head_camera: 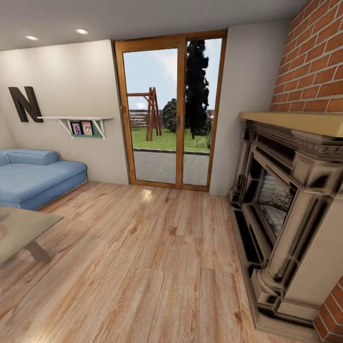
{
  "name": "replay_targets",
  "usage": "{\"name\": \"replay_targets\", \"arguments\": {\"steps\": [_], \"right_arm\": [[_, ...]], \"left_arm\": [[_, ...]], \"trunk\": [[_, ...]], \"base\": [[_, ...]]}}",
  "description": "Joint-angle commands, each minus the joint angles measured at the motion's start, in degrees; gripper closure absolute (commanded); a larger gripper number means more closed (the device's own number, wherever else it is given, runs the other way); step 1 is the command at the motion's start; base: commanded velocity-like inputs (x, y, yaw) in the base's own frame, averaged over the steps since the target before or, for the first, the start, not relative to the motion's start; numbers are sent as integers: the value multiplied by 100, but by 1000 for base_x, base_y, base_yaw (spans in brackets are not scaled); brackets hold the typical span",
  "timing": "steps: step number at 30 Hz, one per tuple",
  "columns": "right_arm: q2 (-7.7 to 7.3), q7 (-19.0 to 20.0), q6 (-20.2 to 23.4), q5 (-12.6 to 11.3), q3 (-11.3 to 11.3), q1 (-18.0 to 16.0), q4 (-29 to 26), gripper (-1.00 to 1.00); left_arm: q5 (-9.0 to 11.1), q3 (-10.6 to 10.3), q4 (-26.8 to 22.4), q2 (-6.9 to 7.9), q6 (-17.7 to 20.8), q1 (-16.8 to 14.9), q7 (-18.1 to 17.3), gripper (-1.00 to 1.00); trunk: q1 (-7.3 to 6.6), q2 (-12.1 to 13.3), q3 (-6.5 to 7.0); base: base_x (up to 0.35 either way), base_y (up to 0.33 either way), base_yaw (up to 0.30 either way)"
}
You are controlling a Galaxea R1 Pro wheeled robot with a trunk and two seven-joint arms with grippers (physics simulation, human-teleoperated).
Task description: Turn on the radio receiver that's on the table in the living room.
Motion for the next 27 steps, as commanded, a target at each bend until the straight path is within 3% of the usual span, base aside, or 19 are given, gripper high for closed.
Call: {"name": "replay_targets", "arguments": {"steps": [1, 12, 16, 19, 23, 26, 27], "right_arm": [[2, -2, 0, 2, 1, 0, -11, -100], [16, -16, 9, 32, 21, 0, -39, -100], [21, -27, 15, 148, 28, 0, -89, -100], [28, -30, 12, 514, 26, 0, -114, -100], [39, -31, 1, 1042, 18, 0, -123, -100], [34, -33, 2, 1098, 17, 0, -158, -100], [31, -37, 8, 1160, 25, 0, -361, -100]], "left_arm": [[-1, -1, -11, -1, 0, 0, 0, -100], [4, 6, -39, 3, -6, 0, -9, -100], [37, 46, -39, 11, -8, 0, -15, -100], [117, 202, -39, 14, -19, 0, -23, -100], [192, 636, -39, 17, -49, 0, -89, -100], [197, 709, -39, 26, -56, 0, -211, -100], [206, 920, -39, 32, -60, 0, -523, -100]], "trunk": [[0, 0, 0], [0, 0, -41], [0, 0, -74], [0, 0, -99], [0, 0, -131], [0, 0, -154], [0, 0, -155]], "base": [[0, 0, 0], [0, 0, 42], [0, 0, 105], [0, 0, 116], [0, 0, 145], [0, 0, 172], [0, 0, 31]]}}
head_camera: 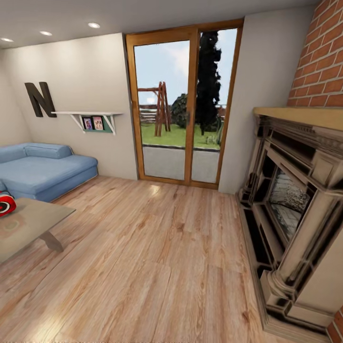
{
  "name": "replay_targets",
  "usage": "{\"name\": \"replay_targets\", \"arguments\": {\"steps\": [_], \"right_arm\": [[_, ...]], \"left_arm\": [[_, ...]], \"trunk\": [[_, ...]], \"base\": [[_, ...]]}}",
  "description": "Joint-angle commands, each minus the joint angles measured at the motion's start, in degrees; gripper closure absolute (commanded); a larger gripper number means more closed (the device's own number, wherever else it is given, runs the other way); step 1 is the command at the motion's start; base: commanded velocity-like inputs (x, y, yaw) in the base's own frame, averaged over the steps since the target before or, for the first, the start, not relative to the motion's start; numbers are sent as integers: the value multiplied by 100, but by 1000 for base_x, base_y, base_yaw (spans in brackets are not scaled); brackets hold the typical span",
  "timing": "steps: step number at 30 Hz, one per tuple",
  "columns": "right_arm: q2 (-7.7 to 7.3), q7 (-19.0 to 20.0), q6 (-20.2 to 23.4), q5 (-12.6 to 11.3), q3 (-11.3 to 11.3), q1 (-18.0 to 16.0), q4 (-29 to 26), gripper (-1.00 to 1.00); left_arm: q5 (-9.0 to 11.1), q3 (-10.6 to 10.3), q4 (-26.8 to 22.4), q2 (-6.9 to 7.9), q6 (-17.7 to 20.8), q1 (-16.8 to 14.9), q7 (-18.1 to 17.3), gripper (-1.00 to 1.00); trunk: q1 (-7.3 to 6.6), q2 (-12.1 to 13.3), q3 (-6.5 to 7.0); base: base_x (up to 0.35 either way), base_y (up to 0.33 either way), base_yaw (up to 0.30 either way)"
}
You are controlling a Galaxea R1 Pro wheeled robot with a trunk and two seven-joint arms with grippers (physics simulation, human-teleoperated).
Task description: Turn on the radio receiver that's on the table in the living room.
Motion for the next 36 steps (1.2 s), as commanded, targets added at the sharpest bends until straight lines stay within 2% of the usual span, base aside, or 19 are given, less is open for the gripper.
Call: {"name": "replay_targets", "arguments": {"steps": [1, 3, 4, 5, 6, 7, 8, 11, 16, 20, 23, 25, 29, 36], "right_arm": [[1, -1, 0, 61, 0, 2, -67, -100], [7, -2, 1, 228, 1, 2, -147, -100], [38, -14, -6, 863, 1, 2, -304, -100], [57, -22, -6, 955, 1, 2, -323, -100], [131, -63, -5, 1196, 1, 2, -358, -100], [233, -233, -5, 1586, 2, 2, -397, -100], [271, -337, -6, 1783, 1, 2, -420, -100], [356, -514, -7, 2118, 1, 2, -459, -100], [410, -591, -1, 2397, 1, 2, -474, -100], [422, -579, -3, 2641, 44, 2, -458, -100], [428, -555, -17, 2969, 258, 2, -430, -100], [434, -545, -28, 3065, 382, 2, -413, -100], [434, -540, -274, 3118, 466, 2, -393, -100], [426, -531, -569, 3116, 479, 2, -112, -100]], "left_arm": [[-1, 91, 0, 1, -7, 0, -68, -100], [0, 232, 1, 1, -53, 0, -145, -100], [-4, 546, 7, 2, -286, 0, -264, -100], [-3, 579, 7, 2, -311, 0, -272, -100], [-1, 645, 8, -5, -361, 0, -290, -100], [1, 725, 10, -12, -399, 0, -309, -100], [1, 783, 13, -13, -422, 0, -314, -100], [1, 979, 34, -15, -577, 0, -322, -100], [1, 1338, 89, -23, -872, 0, -329, -100], [2, 1592, 101, -25, -935, 0, -330, -100], [0, 1877, 115, -25, -949, 0, -329, -100], [-4, 2020, 178, -23, -950, 0, -325, -100], [-15, 2128, 426, -11, -953, 0, -322, -100], [-52, 2123, 480, -11, -950, 0, -330, -100]], "trunk": [[0, 0, -1], [0, 0, -2], [0, 0, -2], [0, 0, -2], [0, 0, -2], [0, 0, -2], [0, 0, -2], [0, 0, -2], [0, 0, -2], [0, 0, -2], [0, 0, -2], [0, 0, -2], [0, 0, -2], [0, 0, -2]], "base": [[0, 0, 20], [0, 0, 11], [0, 0, 2], [0, 0, 2], [0, 0, 0], [0, 0, 0], [0, 0, 0], [0, 0, 0], [0, 0, 0], [0, 0, 0], [0, 0, 0], [0, 0, 0], [0, 0, 0], [0, 0, 0]]}}
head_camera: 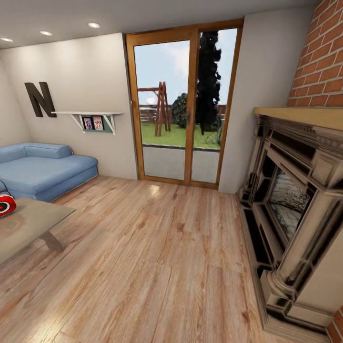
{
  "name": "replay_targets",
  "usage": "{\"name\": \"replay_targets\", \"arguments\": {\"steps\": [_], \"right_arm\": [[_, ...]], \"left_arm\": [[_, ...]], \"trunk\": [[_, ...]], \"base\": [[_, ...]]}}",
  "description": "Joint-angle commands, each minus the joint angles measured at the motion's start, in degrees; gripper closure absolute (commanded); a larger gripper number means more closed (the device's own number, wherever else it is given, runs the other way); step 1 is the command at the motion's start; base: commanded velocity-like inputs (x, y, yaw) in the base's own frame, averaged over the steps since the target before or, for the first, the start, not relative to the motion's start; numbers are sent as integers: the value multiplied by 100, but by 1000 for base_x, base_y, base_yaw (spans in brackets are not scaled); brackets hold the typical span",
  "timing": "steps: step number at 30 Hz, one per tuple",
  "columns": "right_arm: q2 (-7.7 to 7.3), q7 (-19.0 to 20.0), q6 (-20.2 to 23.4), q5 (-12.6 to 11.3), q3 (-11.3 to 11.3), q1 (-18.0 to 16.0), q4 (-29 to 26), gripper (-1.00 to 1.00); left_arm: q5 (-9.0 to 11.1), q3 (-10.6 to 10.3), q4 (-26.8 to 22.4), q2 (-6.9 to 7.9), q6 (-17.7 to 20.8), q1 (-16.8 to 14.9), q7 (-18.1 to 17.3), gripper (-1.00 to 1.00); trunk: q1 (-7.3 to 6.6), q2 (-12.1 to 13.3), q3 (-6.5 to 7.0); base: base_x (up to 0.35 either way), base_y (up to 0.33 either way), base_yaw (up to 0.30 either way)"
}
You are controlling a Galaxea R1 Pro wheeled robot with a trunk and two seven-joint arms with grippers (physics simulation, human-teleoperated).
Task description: Turn on the radio receiver that's on the table in the living room.
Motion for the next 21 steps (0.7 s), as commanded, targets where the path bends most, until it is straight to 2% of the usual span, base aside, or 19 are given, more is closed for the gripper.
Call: {"name": "replay_targets", "arguments": {"steps": [1, 10, 21], "right_arm": [[-5, 0, -15, -3, -3, 0, 25, -100], [-30, -7, -263, -24, -38, 0, 68, -100], [-28, -12, -258, -25, -35, 0, 77, -100]], "left_arm": [[-3, -2, 0, 1, 0, 0, 0, -100], [37, 27, -8, 11, 9, 0, 5, -100], [44, 34, -38, 12, 9, 0, 1, -100]], "trunk": [[0, 0, 0], [0, 0, -9], [0, 0, -98]], "base": [[-36, 26, 0], [-220, 179, 6], [-252, 205, 130]]}}
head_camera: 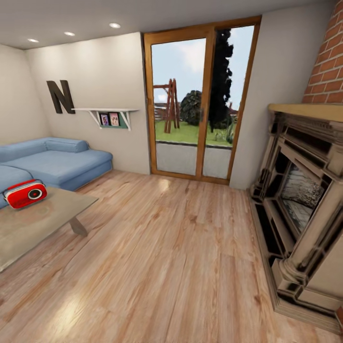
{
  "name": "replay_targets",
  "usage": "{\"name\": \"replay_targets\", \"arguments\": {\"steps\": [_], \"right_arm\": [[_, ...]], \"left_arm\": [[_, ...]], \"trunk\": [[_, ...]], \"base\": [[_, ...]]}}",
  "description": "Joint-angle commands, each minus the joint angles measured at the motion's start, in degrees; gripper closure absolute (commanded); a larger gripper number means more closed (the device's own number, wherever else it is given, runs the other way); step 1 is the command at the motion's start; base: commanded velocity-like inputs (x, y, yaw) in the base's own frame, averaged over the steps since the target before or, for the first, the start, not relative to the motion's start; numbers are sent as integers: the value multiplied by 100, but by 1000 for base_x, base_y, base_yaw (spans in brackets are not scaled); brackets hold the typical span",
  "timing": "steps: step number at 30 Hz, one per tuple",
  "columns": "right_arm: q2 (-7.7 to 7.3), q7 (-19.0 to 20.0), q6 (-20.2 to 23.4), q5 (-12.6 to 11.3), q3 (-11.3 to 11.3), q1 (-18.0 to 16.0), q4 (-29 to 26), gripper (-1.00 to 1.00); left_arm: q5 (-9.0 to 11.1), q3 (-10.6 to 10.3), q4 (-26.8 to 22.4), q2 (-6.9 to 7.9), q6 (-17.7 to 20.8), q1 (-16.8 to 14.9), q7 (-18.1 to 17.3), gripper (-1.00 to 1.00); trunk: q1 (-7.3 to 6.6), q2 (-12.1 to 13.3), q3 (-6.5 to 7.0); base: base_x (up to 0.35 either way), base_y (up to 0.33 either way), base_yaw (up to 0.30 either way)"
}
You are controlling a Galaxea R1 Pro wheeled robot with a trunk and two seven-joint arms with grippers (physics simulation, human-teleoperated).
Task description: Turn on the radio receiver that's on the table in the living room.
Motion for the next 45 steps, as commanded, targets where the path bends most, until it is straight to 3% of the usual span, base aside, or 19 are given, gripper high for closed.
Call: {"name": "replay_targets", "arguments": {"steps": [1, 18, 45], "right_arm": [[-2, 0, -2, 0, 2, 0, -2, -100], [-3, -5, -8, -15, -4, 0, -8, -100], [-12, 3, -8, -18, -4, 0, -1, -100]], "left_arm": [[1, 2, -14, 0, 0, 0, 3, -100], [1, 14, -47, -26, 4, 0, 33, -100], [0, 13, -68, -16, 9, 0, 25, -100]], "trunk": [[0, 0, -8], [0, 0, -20], [0, 0, -20]], "base": [[-186, 147, 145], [5, 22, 15], [330, 1, 0]]}}
